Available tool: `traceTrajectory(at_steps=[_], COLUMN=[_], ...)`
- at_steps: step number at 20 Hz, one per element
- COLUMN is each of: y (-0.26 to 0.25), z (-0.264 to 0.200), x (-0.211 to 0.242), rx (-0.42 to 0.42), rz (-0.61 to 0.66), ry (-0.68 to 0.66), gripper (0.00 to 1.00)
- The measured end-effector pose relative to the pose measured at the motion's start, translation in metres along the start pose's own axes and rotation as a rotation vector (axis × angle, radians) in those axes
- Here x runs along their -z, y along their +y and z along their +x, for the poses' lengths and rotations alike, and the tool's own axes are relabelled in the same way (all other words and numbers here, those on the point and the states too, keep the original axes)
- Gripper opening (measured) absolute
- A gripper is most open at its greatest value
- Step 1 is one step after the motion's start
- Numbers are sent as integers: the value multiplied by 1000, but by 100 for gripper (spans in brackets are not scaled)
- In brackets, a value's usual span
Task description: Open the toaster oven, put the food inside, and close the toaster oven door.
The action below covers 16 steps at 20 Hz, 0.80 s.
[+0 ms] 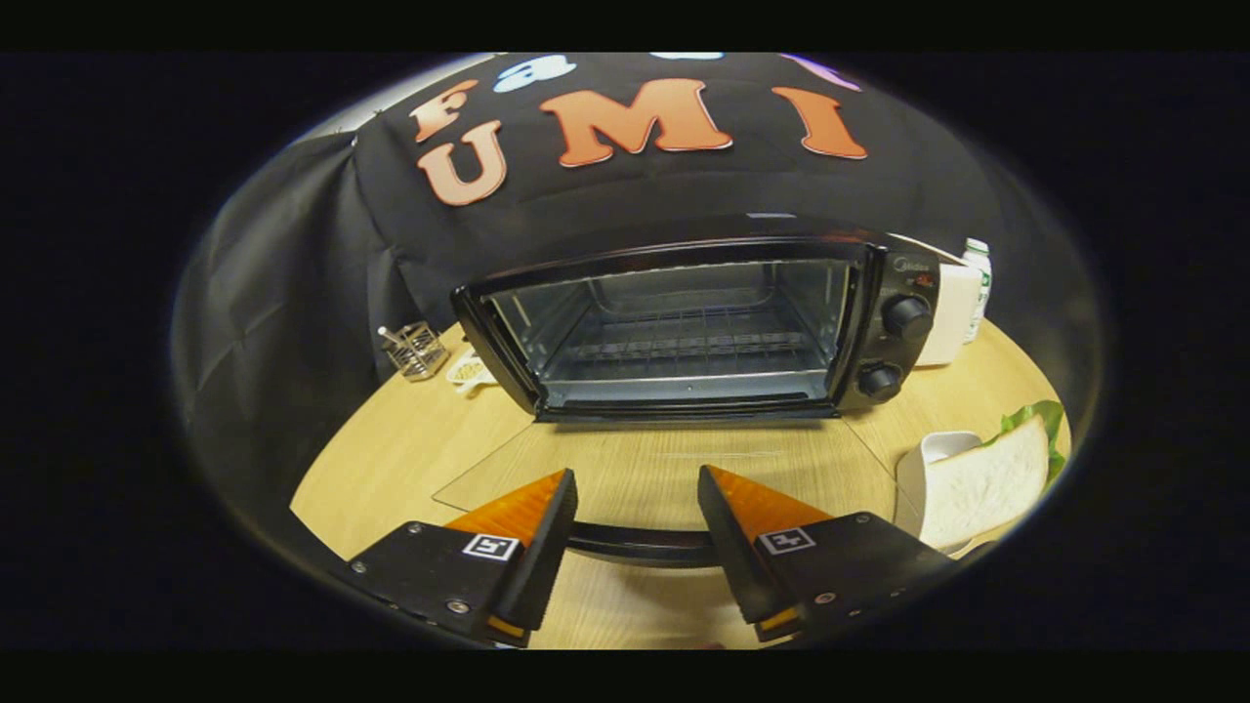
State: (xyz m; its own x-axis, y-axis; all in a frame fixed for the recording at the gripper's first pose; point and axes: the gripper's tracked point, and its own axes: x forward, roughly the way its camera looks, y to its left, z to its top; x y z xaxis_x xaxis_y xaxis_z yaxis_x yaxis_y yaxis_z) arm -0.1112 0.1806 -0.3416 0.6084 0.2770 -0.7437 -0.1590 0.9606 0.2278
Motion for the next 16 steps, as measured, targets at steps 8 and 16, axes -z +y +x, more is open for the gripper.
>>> traceTrajectory(at_steps=[8, 16], y=[-3, -31], z=[6, -52], x=[29, -21], rx=[4, -7], rz=[-10, -71], ry=[134, 26], gripper=[74, 82])
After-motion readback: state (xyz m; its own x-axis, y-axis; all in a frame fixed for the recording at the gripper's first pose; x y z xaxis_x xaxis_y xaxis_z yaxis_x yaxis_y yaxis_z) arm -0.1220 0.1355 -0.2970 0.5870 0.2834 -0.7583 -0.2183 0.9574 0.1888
